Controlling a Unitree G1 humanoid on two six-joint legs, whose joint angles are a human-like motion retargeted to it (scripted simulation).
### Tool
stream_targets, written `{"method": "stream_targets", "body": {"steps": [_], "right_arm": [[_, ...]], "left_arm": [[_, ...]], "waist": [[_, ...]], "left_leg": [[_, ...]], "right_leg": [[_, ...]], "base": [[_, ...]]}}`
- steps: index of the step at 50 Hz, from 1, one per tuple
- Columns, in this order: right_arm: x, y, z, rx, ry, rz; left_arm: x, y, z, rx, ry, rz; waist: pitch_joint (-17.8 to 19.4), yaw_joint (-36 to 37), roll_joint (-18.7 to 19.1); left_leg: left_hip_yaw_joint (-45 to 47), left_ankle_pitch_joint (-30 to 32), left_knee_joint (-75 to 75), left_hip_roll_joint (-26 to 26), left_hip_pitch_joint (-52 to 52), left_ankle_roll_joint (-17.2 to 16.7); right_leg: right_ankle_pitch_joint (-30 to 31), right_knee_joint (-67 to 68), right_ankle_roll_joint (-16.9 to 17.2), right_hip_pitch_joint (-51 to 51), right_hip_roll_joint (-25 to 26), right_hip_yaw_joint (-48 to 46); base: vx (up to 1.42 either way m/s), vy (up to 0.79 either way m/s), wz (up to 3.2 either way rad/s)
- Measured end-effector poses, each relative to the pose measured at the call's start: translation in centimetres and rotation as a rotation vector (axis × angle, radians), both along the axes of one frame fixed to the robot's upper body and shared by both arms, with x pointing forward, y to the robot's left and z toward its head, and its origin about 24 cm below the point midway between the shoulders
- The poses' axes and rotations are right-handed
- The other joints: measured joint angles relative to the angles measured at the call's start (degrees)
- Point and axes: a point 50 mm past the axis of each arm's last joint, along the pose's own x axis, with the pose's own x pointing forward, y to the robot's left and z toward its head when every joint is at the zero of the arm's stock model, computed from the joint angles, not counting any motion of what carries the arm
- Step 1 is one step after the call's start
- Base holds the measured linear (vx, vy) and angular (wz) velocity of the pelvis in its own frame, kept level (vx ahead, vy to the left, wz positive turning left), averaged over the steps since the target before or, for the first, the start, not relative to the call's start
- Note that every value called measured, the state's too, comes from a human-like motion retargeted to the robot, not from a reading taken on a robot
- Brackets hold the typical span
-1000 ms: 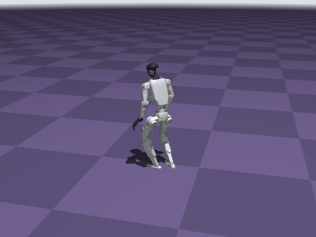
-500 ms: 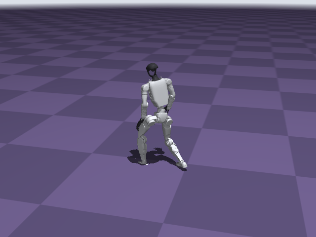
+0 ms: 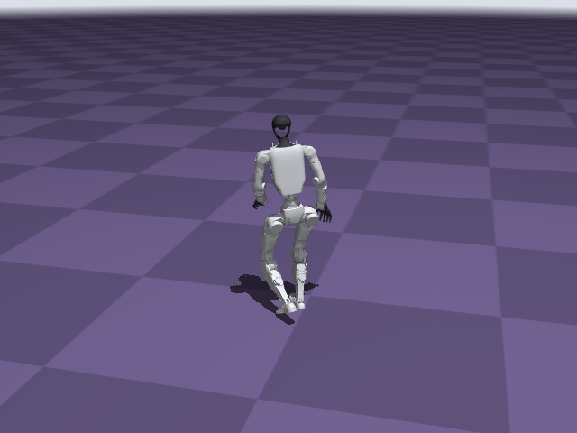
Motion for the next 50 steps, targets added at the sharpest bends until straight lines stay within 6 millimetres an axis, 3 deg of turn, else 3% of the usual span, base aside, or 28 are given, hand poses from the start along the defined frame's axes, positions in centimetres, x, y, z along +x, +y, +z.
{"method": "stream_targets", "body": {"steps": [6, 12, 15, 19, 24, 27, 31, 33, 35, 38, 40, 42, 50], "right_arm": [[-2.7, 0.5, -1.0, 0.018, 0.077, -0.058], [-2.7, 1.0, -1.2, 0.033, 0.078, -0.066], [-2.0, 1.1, -1.1, 0.038, 0.068, -0.051], [-0.1, 1.4, -0.6, 0.062, 0.033, -0.015], [2.7, 2.6, 0.4, 0.107, -0.05, 0.053], [4.4, 3.8, 1.2, 0.134, -0.113, 0.113], [6.5, 5.1, 2.4, 0.162, -0.193, 0.192], [7.6, 5.6, 3.1, 0.172, -0.221, 0.23], [7.9, 6.1, 3.2, 0.181, -0.231, 0.247], [7.9, 6.2, 3.2, 0.191, -0.228, 0.238], [8.0, 6.0, 3.2, 0.203, -0.215, 0.211], [7.3, 5.7, 2.7, 0.203, -0.188, 0.179], [4.4, 3.6, 0.9, 0.194, -0.074, -0.015]], "left_arm": [[2.4, -2.7, 3.8, -0.049, -0.169, -0.146], [2.7, -3.7, 4.5, -0.003, -0.193, -0.245], [2.3, -3.5, 3.4, 0.051, -0.14, -0.267], [0.9, -2.6, 0.5, 0.149, 0.006, -0.277], [-3.6, -0.4, -4.5, 0.261, 0.28, -0.278], [-7.1, 1.1, -7.0, 0.309, 0.443, -0.279], [-10.9, 2.5, -8.9, 0.348, 0.585, -0.273], [-12.0, 3.2, -9.2, 0.356, 0.621, -0.261], [-13.0, 3.4, -9.5, 0.355, 0.646, -0.255], [-13.4, 3.6, -9.6, 0.347, 0.649, -0.245], [-13.1, 4.1, -9.3, 0.341, 0.637, -0.237], [-13.0, 3.9, -9.3, 0.325, 0.629, -0.233], [-11.1, 3.1, -8.5, 0.262, 0.553, -0.193]], "waist": [[-1.3, -0.9, 1.8], [-2.1, 0.0, 1.1], [-2.3, 0.7, 0.4], [-2.9, 0.6, -2.9], [-2.5, 0.7, -3.9], [-2.4, 0.4, -3.0], [-3.0, -0.8, -2.6], [-4.3, -3.0, -4.6], [-4.7, -3.2, -5.7], [-6.1, -3.1, -6.8], [-8.1, -3.8, -9.1], [-9.0, -3.4, -10.7], [-13.0, -1.5, -17.6]], "left_leg": [[-2.2, -2.5, -11.8, -4.2, 8.3, 0.2], [-3.8, -8.2, -20.3, -7.6, 9.1, 3.2], [-4.0, -11.6, -23.4, -9.2, 7.8, 5.3], [-1.8, -13.3, -29.7, -13.1, 4.5, 8.9], [2.4, -13.3, -29.5, -11.8, -0.7, 10.5], [3.6, -11.7, -28.9, -9.6, -3.8, 9.5], [4.4, -8.3, -30.2, -8.3, -7.1, 7.8], [4.8, -3.2, -38.4, -12.2, -5.9, 7.8], [5.6, -1.0, -39.4, -13.0, -7.0, 7.0], [6.4, 1.3, -40.5, -13.2, -8.8, 5.7], [6.7, 9.2, -55.1, -17.3, -4.4, 5.2], [7.8, 11.1, -55.5, -17.9, -5.3, 4.5], [10.4, 19.2, -62.4, -20.4, -5.8, 3.1]], "right_leg": [[4.5, -3.2, 2.1, -3.3, 0.2, -1.3], [9.0, -5.3, 5.4, -8.1, -1.4, -1.5], [11.9, -8.0, 7.4, -10.4, -2.0, -1.0], [13.8, -12.7, 10.2, -14.3, -5.6, 0.6], [12.6, -13.6, 10.5, -17.5, -7.6, -0.6], [9.4, -10.3, 8.7, -17.5, -8.1, -2.3], [3.6, -3.0, 5.7, -16.1, -10.9, -3.9], [-0.5, 1.2, 4.6, -15.2, -15.9, -4.2], [-3.5, 5.6, 3.6, -13.9, -19.5, -4.6], [-7.6, 10.4, 2.3, -11.4, -24.5, -6.1], [-9.4, 11.6, 2.2, -9.6, -29.5, -6.9], [-10.2, 14.2, 2.5, -7.7, -34.0, -7.5], [-9.9, 17.7, 6.3, -1.3, -46.6, -8.6]], "base": [[-0.27, -0.02, -0.05], [-0.34, 0.06, -0.1], [-0.42, 0.09, -0.24], [-0.48, 0.07, -0.24], [-0.47, 0.0, -0.44], [-0.38, -0.07, -0.37], [-0.33, -0.12, -0.05], [-0.26, -0.15, 0.53], [-0.32, -0.17, 0.31], [-0.3, -0.2, 0.16], [-0.25, -0.23, 0.37], [-0.33, -0.24, 0.12], [-0.32, -0.27, -0.04]]}}
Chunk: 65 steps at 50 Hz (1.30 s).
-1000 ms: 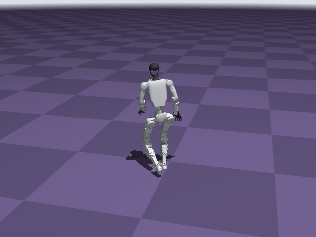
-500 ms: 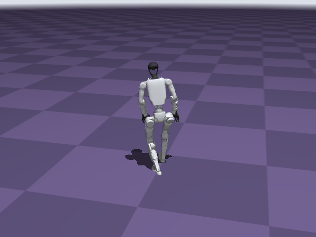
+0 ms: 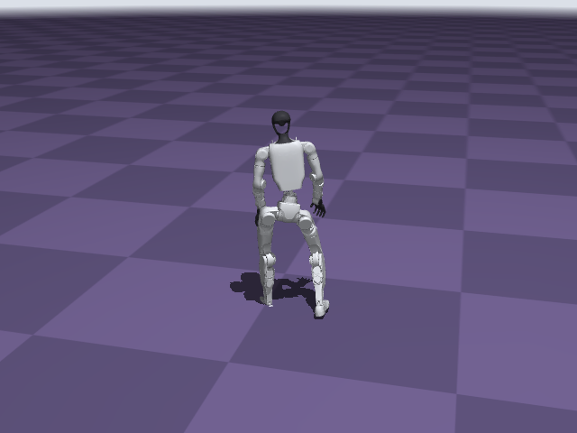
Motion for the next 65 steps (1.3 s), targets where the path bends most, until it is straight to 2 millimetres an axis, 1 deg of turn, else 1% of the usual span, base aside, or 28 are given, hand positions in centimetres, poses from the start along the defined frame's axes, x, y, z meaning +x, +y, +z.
{"method": "stream_targets", "body": {"steps": [3, 5, 7, 9, 10, 12, 13, 15, 17, 18, 20, 21, 22, 23, 25, 28, 30, 32, 34, 37, 42, 47, 49, 54, 57, 61, 63, 65], "right_arm": [[-0.6, -0.5, -0.3, -0.015, 0.019, -0.033], [0.1, -0.7, 0.0, -0.034, 0.0, -0.039], [-0.1, -1.0, 0.0, -0.056, -0.003, -0.04], [0.1, -1.2, 0.0, -0.084, -0.009, -0.033], [0.1, -1.3, 0.1, -0.099, -0.011, -0.029], [0.2, -1.7, 0.1, -0.141, -0.012, -0.019], [0.1, -2.0, 0.1, -0.16, -0.009, -0.015], [0.1, -2.9, 0.3, -0.202, -0.008, -0.007], [-0.4, -3.4, 0.2, -0.226, -0.002, -0.001], [-0.4, -3.7, 0.3, -0.237, -0.004, 0.009], [-0.4, -3.9, 0.4, -0.248, -0.009, 0.028], [-0.2, -3.9, 0.6, -0.25, -0.016, 0.043], [0.1, -3.8, 0.7, -0.251, -0.023, 0.058], [0.3, -3.6, 0.8, -0.247, -0.033, 0.074], [1.2, -2.6, 1.1, -0.231, -0.057, 0.12], [1.9, -0.6, 1.1, -0.178, -0.06, 0.184], [1.7, 0.5, 0.9, -0.144, -0.039, 0.218], [1.8, 1.5, 0.6, -0.102, 0.002, 0.252], [1.2, 2.0, 0.2, -0.081, 0.043, 0.264], [1.1, 2.4, -0.3, -0.044, 0.113, 0.264], [0.2, 1.9, -1.0, -0.008, 0.191, 0.198], [1.3, 1.6, -0.5, 0.051, 0.174, 0.132], [2.1, 1.8, -0.1, 0.075, 0.147, 0.138], [3.8, 3.4, 1.1, 0.111, 0.068, 0.217], [4.3, 4.2, 1.6, 0.123, 0.043, 0.269], [4.0, 4.5, 1.7, 0.129, 0.05, 0.311], [3.4, 4.2, 1.4, 0.123, 0.071, 0.312], [2.7, 3.5, 0.9, 0.109, 0.103, 0.298]], "left_arm": [[0.6, -0.5, 0.2, -0.019, -0.028, 0.018], [1.6, -0.8, 0.6, -0.032, -0.05, 0.03], [1.3, -1.6, 0.4, -0.056, -0.04, 0.032], [1.0, -2.2, 0.2, -0.079, -0.03, 0.039], [0.9, -2.4, 0.2, -0.092, -0.025, 0.044], [0.9, -2.8, 0.2, -0.116, -0.023, 0.044], [0.8, -3.0, 0.1, -0.128, -0.021, 0.039], [0.7, -3.5, 0.2, -0.151, -0.023, 0.023], [-0.1, -4.0, -0.1, -0.161, -0.011, 0.01], [-0.4, -3.9, -0.1, -0.16, -0.009, 0.005], [-1.2, -3.7, -0.4, -0.152, 0.003, 0.0], [-1.6, -3.4, -0.4, -0.143, 0.008, -0.003], [-2.0, -3.2, -0.6, -0.134, 0.016, -0.004], [-2.5, -3.1, -0.8, -0.124, 0.029, -0.001], [-3.5, -2.4, -1.1, -0.095, 0.058, 0.006], [-5.2, -1.7, -1.7, -0.058, 0.123, 0.001], [-6.2, -1.3, -1.9, -0.034, 0.162, -0.012], [-6.4, 0.0, -2.0, 0.006, 0.19, -0.022], [-6.9, 0.3, -2.1, 0.027, 0.215, -0.043], [-7.0, 1.4, -2.0, 0.052, 0.248, -0.059], [-7.9, 1.6, -2.1, 0.045, 0.287, -0.048], [-9.6, 2.3, -2.4, 0.035, 0.345, 0.034], [-10.6, 2.8, -2.5, 0.033, 0.373, 0.086], [-13.4, 3.9, -2.6, 0.039, 0.446, 0.203], [-14.3, 5.1, -2.5, 0.047, 0.478, 0.262], [-13.7, 6.9, -2.0, 0.059, 0.469, 0.317], [-12.5, 7.8, -1.7, 0.062, 0.439, 0.336], [-10.7, 8.6, -1.3, 0.067, 0.388, 0.351]], "waist": [[-0.6, 0.4, -2.2], [0.1, 2.3, 0.7], [0.2, 1.2, -0.8], [0.5, 0.1, -1.4], [0.6, -0.4, -1.5], [1.2, -0.9, -0.3], [1.6, -1.1, 0.1], [3.8, 0.5, 3.5], [4.6, 0.0, 2.7], [5.1, 0.2, 2.9], [5.9, 0.9, 4.3], [6.3, 2.4, 7.0], [6.6, 3.4, 8.9], [6.8, 3.3, 9.3], [6.4, 3.8, 10.8], [5.8, 2.8, 11.2], [5.4, 1.7, 11.4], [4.4, 0.7, 11.5], [3.8, -0.8, 11.8], [2.9, -2.1, 11.9], [1.3, -4.7, 12.0], [0.1, -6.1, 11.2], [-0.3, -6.2, 10.4], [-2.2, -6.8, 8.6], [-3.8, -6.6, 7.6], [-5.2, -6.7, 6.2], [-5.6, -7.1, 5.5], [-5.6, -7.6, 4.8]], "left_leg": [[1.5, 2.5, -2.7, -0.1, 0.5, -0.1], [3.1, 5.7, -11.3, 3.9, 4.2, -0.2], [4.5, 5.7, -12.6, 3.2, 4.3, 1.1], [4.2, 5.2, -13.1, 2.9, 4.1, 1.8], [3.5, 5.0, -13.2, 2.7, 3.9, 2.1], [0.2, 3.7, -12.2, 3.4, 3.8, 2.1], [-1.9, 2.8, -10.8, 3.3, 3.5, 2.2], [-7.0, -6.2, 3.3, 6.8, -0.3, 1.9], [-11.8, -9.6, 10.7, 2.8, -2.2, 2.4], [-14.0, -12.3, 15.4, 1.2, -3.4, 2.7], [-17.8, -16.7, 23.7, -1.1, -5.4, 3.1], [-19.5, -19.2, 27.2, 0.4, -6.1, 2.9], [-20.9, -21.1, 29.9, 1.0, -6.6, 3.0], [-22.0, -21.8, 31.0, -0.2, -6.8, 3.3], [-23.0, -22.4, 30.1, -0.1, -6.1, 3.8], [-22.7, -22.5, 28.5, -0.1, -5.3, 4.4], [-21.9, -22.7, 29.3, 0.1, -5.4, 4.6], [-20.5, -21.9, 25.7, 1.2, -2.8, 4.7], [-18.6, -22.4, 27.4, 1.6, -2.6, 4.7], [-14.7, -21.2, 22.1, 2.5, 2.4, 4.8], [-6.5, -22.6, 23.8, 4.0, 4.1, 4.5], [3.9, -20.8, 17.7, 4.4, 9.0, 4.4], [8.4, -16.9, 9.8, 2.8, 13.0, 4.6], [17.7, -12.3, 5.0, 2.1, 14.3, 4.6], [21.9, -9.1, 0.8, 1.0, 15.1, 5.0], [24.3, -5.1, -4.7, -0.9, 16.4, 5.4], [24.3, -3.5, -7.3, -1.8, 17.3, 5.5], [23.5, -2.1, -9.7, -2.6, 18.4, 5.5]], "right_leg": [[-2.3, -0.9, 1.3, 0.8, -1.7, 0.2], [-3.1, -4.9, 0.0, 1.7, 4.5, -0.4], [-5.1, -4.5, 0.6, 0.8, 3.3, 0.7], [-5.3, -4.7, 0.8, -0.6, 3.7, 2.4], [-5.3, -4.7, 0.8, -1.4, 4.2, 3.4], [-5.1, -5.3, 0.6, -2.5, 7.6, 5.6], [-4.7, -6.0, 0.6, -2.8, 9.2, 6.9], [-2.3, -10.2, 0.1, -0.8, 16.4, 9.2], [-0.9, -10.1, 1.2, -1.6, 17.6, 13.4], [0.2, -10.8, 1.8, -1.8, 19.5, 15.5], [3.2, -12.1, 2.9, -2.2, 24.4, 19.3], [6.3, -15.2, 3.1, -1.6, 29.4, 20.5], [8.6, -17.1, 3.3, -1.5, 33.2, 21.7], [9.6, -16.8, 3.7, -2.2, 34.7, 22.5], [12.7, -19.7, 4.0, -2.6, 38.0, 23.5], [13.4, -20.1, 3.5, -3.7, 39.0, 22.6], [12.9, -18.7, 3.0, -4.6, 38.7, 21.5], [13.6, -20.6, 2.5, -3.7, 38.4, 20.9], [12.5, -18.5, 1.9, -4.2, 37.4, 19.7], [11.7, -20.2, 0.8, -1.8, 35.7, 18.4], [4.8, -15.4, -1.5, -1.4, 30.4, 13.2], [-1.6, -12.8, -3.6, -0.4, 24.1, 7.1], [-2.0, -12.6, -3.9, -0.3, 21.3, 4.4], [-2.9, -8.9, -3.4, -2.9, 13.7, -2.7], [-3.0, -7.0, -3.0, -4.9, 9.4, -5.2], [-2.9, -4.3, -1.6, -7.5, 4.3, -4.5], [-2.6, -2.8, -0.5, -8.6, 1.7, -2.8], [-2.1, -1.4, 0.9, -9.7, -0.6, -0.3]], "base": [[-0.31, -0.29, -0.28], [-0.29, -0.3, -0.76], [-0.32, -0.3, -0.33], [-0.29, -0.29, -0.55], [-0.24, -0.31, -0.95], [-0.2, -0.33, -1.34], [-0.16, -0.34, -1.84], [-0.13, -0.33, -2.38], [-0.13, -0.3, -2.43], [-0.1, -0.26, -2.81], [-0.07, -0.24, -3.39], [-0.05, -0.24, -4.01], [-0.03, -0.24, -4.08], [-0.02, -0.23, -3.88], [0.0, -0.21, -3.86], [0.02, -0.15, -3.72], [0.01, -0.09, -3.58], [0.0, -0.05, -3.52], [-0.08, -0.03, -3.31], [-0.06, -0.01, -3.49], [-0.15, -0.03, -3.52], [-0.14, -0.04, -3.79], [-0.16, -0.05, -3.94], [-0.21, -0.06, -3.67], [-0.23, -0.06, -3.28], [-0.24, -0.09, -2.67], [-0.22, -0.12, -2.05], [-0.2, -0.14, -1.66]]}}
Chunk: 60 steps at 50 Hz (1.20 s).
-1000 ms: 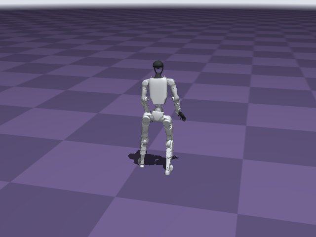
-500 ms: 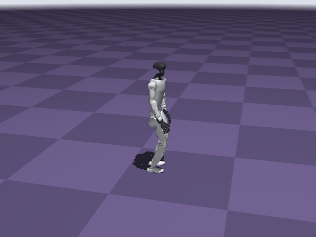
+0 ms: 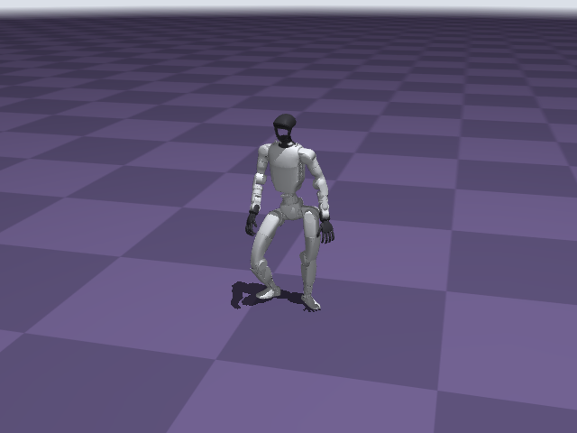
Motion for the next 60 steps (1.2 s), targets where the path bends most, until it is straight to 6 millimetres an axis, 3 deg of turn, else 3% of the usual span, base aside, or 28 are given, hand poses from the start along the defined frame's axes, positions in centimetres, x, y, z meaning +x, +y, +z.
{"method": "stream_targets", "body": {"steps": [7, 13, 16, 19, 23, 25, 27, 30, 33, 35, 37, 40, 42, 44, 46, 51, 53, 56, 60], "right_arm": [[-3.2, -3.5, -1.8, -0.102, 0.12, -0.131], [-4.9, -5.7, -2.4, -0.146, 0.169, -0.236], [-5.5, -6.7, -2.4, -0.18, 0.169, -0.256], [-5.8, -7.9, -2.3, -0.23, 0.153, -0.265], [-5.5, -9.5, -1.6, -0.31, 0.093, -0.255], [-5.1, -10.5, -1.1, -0.351, 0.048, -0.252], [-4.9, -11.1, -0.7, -0.379, 0.02, -0.233], [-4.6, -10.9, -0.4, -0.387, -0.024, -0.195], [-3.7, -9.8, -0.1, -0.35, -0.077, -0.161], [-3.3, -8.8, 0.0, -0.31, -0.098, -0.152], [-2.3, -7.9, 0.2, -0.263, -0.117, -0.155], [-2.2, -7.0, 0.0, -0.227, -0.105, -0.165], [-2.1, -7.2, 0.0, -0.215, -0.092, -0.203], [-2.0, -7.9, 0.0, -0.212, -0.074, -0.258], [-2.5, -8.9, -0.1, -0.222, -0.052, -0.313], [-4.2, -10.8, -0.6, -0.253, 0.018, -0.396], [-4.9, -11.0, -0.9, -0.257, 0.042, -0.404], [-6.3, -10.6, -1.5, -0.266, 0.074, -0.372], [-7.6, -10.5, -1.9, -0.296, 0.088, -0.306]], "left_arm": [[8.6, 0.7, 2.2, 0.017, -0.25, 0.024], [15.6, -1.5, 4.5, -0.036, -0.427, 0.028], [18.6, -2.9, 5.9, -0.077, -0.527, 0.043], [20.7, -4.7, 7.1, -0.131, -0.622, 0.042], [22.4, -8.1, 8.2, -0.203, -0.697, -0.05], [23.1, -10.9, 8.6, -0.24, -0.705, -0.173], [22.8, -13.5, 8.3, -0.283, -0.675, -0.286], [21.6, -16.5, 7.3, -0.332, -0.604, -0.434], [20.4, -17.8, 6.3, -0.331, -0.532, -0.532], [19.5, -17.8, 5.4, -0.309, -0.477, -0.555], [19.3, -16.4, 4.8, -0.253, -0.436, -0.529], [17.5, -13.6, 3.3, -0.189, -0.351, -0.425], [15.9, -11.3, 2.3, -0.162, -0.293, -0.331], [14.2, -9.2, 1.5, -0.156, -0.243, -0.235], [12.2, -7.8, 0.8, -0.155, -0.202, -0.159], [7.7, -5.4, -0.3, -0.149, -0.135, -0.005], [5.8, -4.5, -0.6, -0.133, -0.109, 0.061], [3.1, -3.6, -1.0, -0.11, -0.077, 0.169], [1.6, -3.5, -1.1, -0.112, -0.09, 0.283]], "waist": [[1.0, -3.9, -0.7], [1.3, -6.7, -1.2], [2.4, -5.3, -1.7], [3.7, -3.9, -3.1], [6.2, -2.5, -3.8], [9.4, 0.8, 5.2], [9.8, 2.0, 10.6], [10.4, 1.4, 14.8], [11.1, -1.1, 15.2], [12.5, -2.8, 14.2], [12.7, -4.0, 12.1], [13.9, -4.0, 10.7], [12.8, -4.4, 10.4], [9.6, -5.8, 10.0], [9.0, -5.5, 9.8], [7.0, -4.4, 7.9], [6.6, -3.7, 6.6], [7.2, -1.9, 5.4], [10.2, 2.3, 10.5]], "left_leg": [[-6.0, 4.4, -3.0, 1.1, 2.8, -0.8], [-16.1, 8.5, -2.4, 5.1, 5.0, -3.4], [-29.1, 8.3, 0.4, 8.3, 6.1, -7.5], [-36.2, 2.4, 5.5, 9.3, 4.7, -7.7], [-32.8, -10.4, 26.7, 8.2, 0.8, -3.4], [-32.9, -23.7, 49.0, 17.1, -6.1, -3.0], [-33.1, -27.2, 54.4, 17.6, -6.2, -3.4], [-33.3, -27.3, 53.1, 12.6, -3.1, -4.5], [-32.2, -26.2, 44.4, 7.9, -0.2, -3.7], [-30.4, -28.7, 41.5, 7.7, -0.2, -2.5], [-27.4, -28.4, 35.8, 6.6, -1.0, -1.1], [-23.0, -28.6, 34.0, 8.3, -3.3, -1.7], [-21.4, -27.0, 30.6, 8.3, -5.0, -2.2], [-20.5, -22.5, 21.9, 6.0, -6.0, -2.4], [-18.8, -21.8, 21.1, 7.5, -6.2, -3.6], [-16.5, -18.3, 17.6, 9.9, -2.5, -5.5], [-17.7, -18.9, 21.8, 12.1, -1.3, -6.1], [-21.7, -19.1, 34.7, 19.0, -0.8, -7.0], [-27.9, -15.2, 60.5, 37.2, -4.8, -6.5]], "right_leg": [[2.8, -0.2, 4.2, -1.3, -1.9, 12.8], [3.1, -1.8, 5.2, 0.8, 5.6, 21.9], [0.2, -1.7, 3.0, 2.5, 11.1, 23.7], [-0.2, -1.4, 1.4, 4.2, 14.8, 24.3], [0.3, -2.8, 1.3, 7.2, 18.5, 23.2], [3.9, -8.1, 0.0, 9.4, 30.7, 18.7], [8.2, -14.1, -0.1, 10.2, 38.3, 17.1], [14.6, -23.1, 1.0, 12.0, 45.5, 16.5], [17.6, -26.4, 3.2, 10.5, 48.3, 16.3], [16.7, -23.6, 5.0, 7.6, 49.4, 16.0], [15.8, -18.5, 7.0, 2.0, 45.6, 14.3], [10.9, -8.1, 6.4, -4.3, 36.1, 7.5], [8.1, -2.3, 5.0, -7.8, 26.7, 4.6], [6.4, 0.8, 3.8, -12.1, 15.5, 3.5], [6.2, 1.0, 2.9, -12.5, 7.9, 2.6], [7.7, -3.1, 3.9, -12.6, -0.1, 3.5], [7.5, -3.5, 4.1, -11.4, 1.5, 5.0], [6.7, -2.9, 2.5, -7.4, 8.5, 6.9], [7.3, -7.9, -2.9, 1.5, 26.9, 5.1]], "base": [[-0.18, -0.2, -1.0], [-0.18, -0.36, -0.89], [-0.18, -0.49, -1.59], [-0.18, -0.48, -1.28], [-0.14, -0.36, -0.94], [-0.16, -0.25, -1.29], [-0.17, -0.29, -1.26], [-0.18, -0.3, -0.95], [-0.24, -0.3, -0.66], [-0.31, -0.34, -0.56], [-0.31, -0.36, -0.65], [-0.28, -0.44, -1.03], [-0.16, -0.48, -0.8], [-0.09, -0.51, -0.65], [-0.04, -0.55, -1.01], [0.1, -0.6, -0.98], [0.23, -0.64, -1.32], [0.29, -0.64, -1.69], [0.32, -0.56, -1.91]]}}
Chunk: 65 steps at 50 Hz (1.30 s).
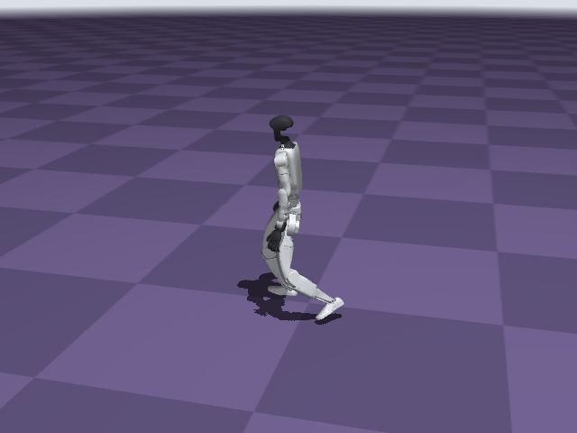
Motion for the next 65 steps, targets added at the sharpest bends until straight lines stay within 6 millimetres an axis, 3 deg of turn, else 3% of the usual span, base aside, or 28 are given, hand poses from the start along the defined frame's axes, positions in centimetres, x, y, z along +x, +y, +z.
{"method": "stream_targets", "body": {"steps": [3, 5, 7, 12, 16, 20, 24, 25, 28, 30, 34, 36, 39, 41, 43, 46, 49, 52, 55, 58, 60, 62, 65], "right_arm": [[0.0, -1.2, 0.5, -0.044, -0.013, 0.026], [0.7, -2.3, 1.2, -0.083, -0.047, 0.031], [1.8, -3.0, 2.0, -0.112, -0.092, 0.042], [5.7, -2.8, 4.0, -0.104, -0.25, 0.039], [8.6, -0.5, 5.1, -0.036, -0.369, 0.056], [10.0, 2.6, 5.3, 0.045, -0.421, 0.115], [8.7, 5.3, 4.2, 0.107, -0.382, 0.2], [8.2, 5.9, 3.8, 0.12, -0.365, 0.225], [6.0, 7.2, 2.5, 0.138, -0.292, 0.279], [4.1, 7.3, 1.6, 0.134, -0.231, 0.3], [0.1, 5.9, 0.1, 0.108, -0.098, 0.311], [-1.7, 5.1, -0.3, 0.098, -0.036, 0.312], [-3.6, 4.0, -0.6, 0.079, 0.018, 0.302], [-3.9, 3.0, -0.4, 0.056, 0.019, 0.288], [-3.6, 2.1, 0.0, 0.027, -0.011, 0.272], [-1.4, 0.2, 1.3, -0.053, -0.116, 0.254], [2.8, -1.7, 3.8, -0.157, -0.295, 0.229], [7.2, -2.2, 6.7, -0.188, -0.488, 0.176], [9.0, -0.2, 7.3, -0.114, -0.562, 0.152], [8.6, 2.7, 5.7, -0.031, -0.487, 0.189], [7.4, 4.6, 4.0, 0.027, -0.376, 0.232], [5.7, 6.4, 2.1, 0.073, -0.235, 0.288], [2.6, 8.3, -0.1, 0.125, -0.029, 0.376]], "left_arm": [[1.2, -1.0, 0.1, -0.021, -0.051, -0.018], [2.9, -2.2, 0.3, -0.034, -0.098, -0.082], [4.3, -3.3, 0.5, -0.041, -0.137, -0.153], [5.8, -5.4, 0.7, -0.051, -0.172, -0.299], [5.8, -5.8, 0.7, -0.029, -0.155, -0.373], [5.6, -5.5, 0.6, 0.013, -0.143, -0.417], [5.1, -5.2, 0.6, 0.061, -0.141, -0.449], [5.2, -4.9, 0.7, 0.086, -0.147, -0.464], [6.5, -4.3, 1.3, 0.157, -0.196, -0.532], [7.7, -4.2, 1.8, 0.195, -0.241, -0.577], [9.0, -4.8, 2.3, 0.212, -0.287, -0.608], [8.5, -5.1, 2.0, 0.186, -0.276, -0.59], [6.6, -5.3, 1.3, 0.131, -0.228, -0.555], [5.0, -5.3, 0.8, 0.099, -0.178, -0.539], [3.1, -5.3, 0.2, 0.077, -0.119, -0.521], [0.6, -5.0, -0.3, 0.076, -0.046, -0.485], [-1.5, -4.8, -0.5, 0.088, 0.004, -0.447], [-3.4, -5.1, -0.8, 0.072, 0.065, -0.438], [-5.5, -4.9, -1.0, 0.059, 0.142, -0.432], [-5.6, -4.4, -0.9, 0.078, 0.16, -0.433], [-4.5, -4.0, -0.9, 0.104, 0.133, -0.436], [-2.0, -3.5, -0.6, 0.142, 0.067, -0.445], [2.6, -2.9, 0.3, 0.201, -0.054, -0.476]], "waist": [[1.5, 3.9, 2.4], [2.4, 6.9, 4.1], [2.6, 9.2, 4.3], [2.2, 12.2, 2.6], [1.2, 11.9, -0.4], [0.4, 11.7, -2.9], [-0.1, 11.4, -5.2], [-0.1, 11.2, -6.3], [0.2, 9.6, -9.9], [0.1, 8.2, -10.2], [-0.8, 4.3, -8.1], [-1.2, 2.9, -6.6], [-1.6, 2.8, -3.8], [-1.3, 3.8, -1.8], [-1.1, 4.8, -1.1], [0.1, 7.2, -0.5], [2.8, 9.8, 0.4], [3.6, 11.9, 0.0], [1.3, 12.7, -3.6], [-1.3, 11.9, -8.3], [-2.3, 10.8, -11.2], [-2.6, 9.4, -13.4], [-2.7, 6.7, -14.9]], "left_leg": [[-6.5, 0.7, 13.1, 3.0, -4.5, 4.1], [-10.5, -1.6, 18.3, 0.8, -8.5, 6.2], [-12.1, -5.5, 18.9, -4.7, -12.1, 7.5], [-11.4, -10.5, 3.9, -19.3, -20.0, 7.6], [-9.6, -5.8, -13.7, -28.6, -23.5, 6.0], [-7.8, -1.7, -18.0, -32.9, -25.0, 6.6], [-6.7, -3.7, -7.8, -34.4, -25.8, 9.9], [-6.5, -5.0, -5.8, -35.5, -25.3, 11.0], [-6.7, -7.7, -3.7, -40.1, -23.1, 13.7], [-8.0, -8.9, -4.0, -41.0, -20.7, 14.1], [-9.2, -4.0, -13.6, -39.9, -10.5, 10.4], [-10.2, 3.3, -18.6, -38.8, -5.7, 6.2], [-11.1, 11.3, -20.3, -35.7, -2.6, 1.2], [-11.0, 11.4, -16.5, -32.6, -2.8, 0.6], [-10.8, 8.2, -9.7, -30.8, -4.4, 2.3], [-11.5, 0.2, 6.1, -27.7, -9.6, 6.3], [-12.9, -6.4, 19.8, -24.7, -17.9, 9.4], [-13.0, -9.5, 17.5, -24.8, -26.3, 10.4], [-12.2, -7.3, 0.4, -30.1, -28.9, 9.1], [-11.6, -1.6, -10.6, -36.8, -26.3, 8.7], [-10.9, 0.1, -13.3, -40.8, -23.8, 10.2], [-10.9, 0.4, -16.0, -44.2, -20.8, 11.9], [-12.6, 1.2, -21.8, -47.3, -15.2, 12.8]], "right_leg": [[0.8, -4.8, -2.6, 5.1, 9.7, 1.7], [2.2, -10.1, -3.5, 9.1, 14.6, 3.5], [2.5, -12.9, -3.6, 12.0, 16.8, 5.7], [0.9, -17.1, -2.7, 18.4, 16.8, 9.9], [-2.5, -17.2, -2.1, 21.4, 13.9, 10.5], [-6.3, -12.6, -1.5, 22.9, 12.2, 9.6], [-6.2, 1.4, 1.9, 22.4, 9.3, 7.2], [-3.7, 6.7, 3.9, 21.7, 7.7, 6.4], [13.2, 26.1, 10.1, 15.9, 0.2, 4.2], [18.5, 34.4, 10.2, 11.8, -4.1, 2.7], [17.1, 32.9, 6.5, 7.1, -12.9, -1.4], [16.5, 25.3, 5.7, 6.8, -13.7, -2.8], [18.4, 11.7, 6.4, 8.0, -9.6, -3.0], [19.6, 4.1, 7.1, 10.3, -5.0, -2.5], [17.7, 1.7, 6.9, 12.2, -2.0, -1.2], [7.1, 2.6, 3.6, 15.7, 2.7, 0.8], [-4.4, 4.3, -0.6, 19.0, 7.9, 3.1], [-7.3, 3.4, -2.1, 21.5, 10.1, 5.4], [-3.3, 2.1, -0.4, 23.3, 6.0, 6.4], [4.3, 9.0, 2.7, 22.2, -0.8, 6.9], [13.2, 19.4, 4.6, 19.2, -6.2, 7.0], [22.4, 31.1, 4.9, 14.1, -11.6, 7.0], [26.2, 43.0, 3.7, 6.4, -16.5, 7.1]], "base": [[0.4, -0.44, -1.77], [0.46, -0.34, -1.45], [0.5, -0.26, -1.18], [0.54, -0.17, -0.72], [0.55, -0.09, -0.11], [0.54, -0.05, 0.1], [0.56, -0.04, 0.17], [0.59, -0.02, 0.39], [0.58, -0.01, 0.54], [0.62, -0.01, 0.65], [0.68, -0.02, 0.8], [0.71, -0.1, 0.65], [0.68, -0.14, 0.35], [0.64, -0.14, 0.12], [0.6, -0.13, 0.12], [0.58, -0.11, 0.04], [0.58, -0.08, -0.1], [0.61, -0.02, -0.38], [0.63, 0.04, -0.36], [0.6, 0.07, -0.06], [0.56, 0.09, 0.07], [0.53, 0.12, 0.14], [0.47, 0.11, 0.3]]}}
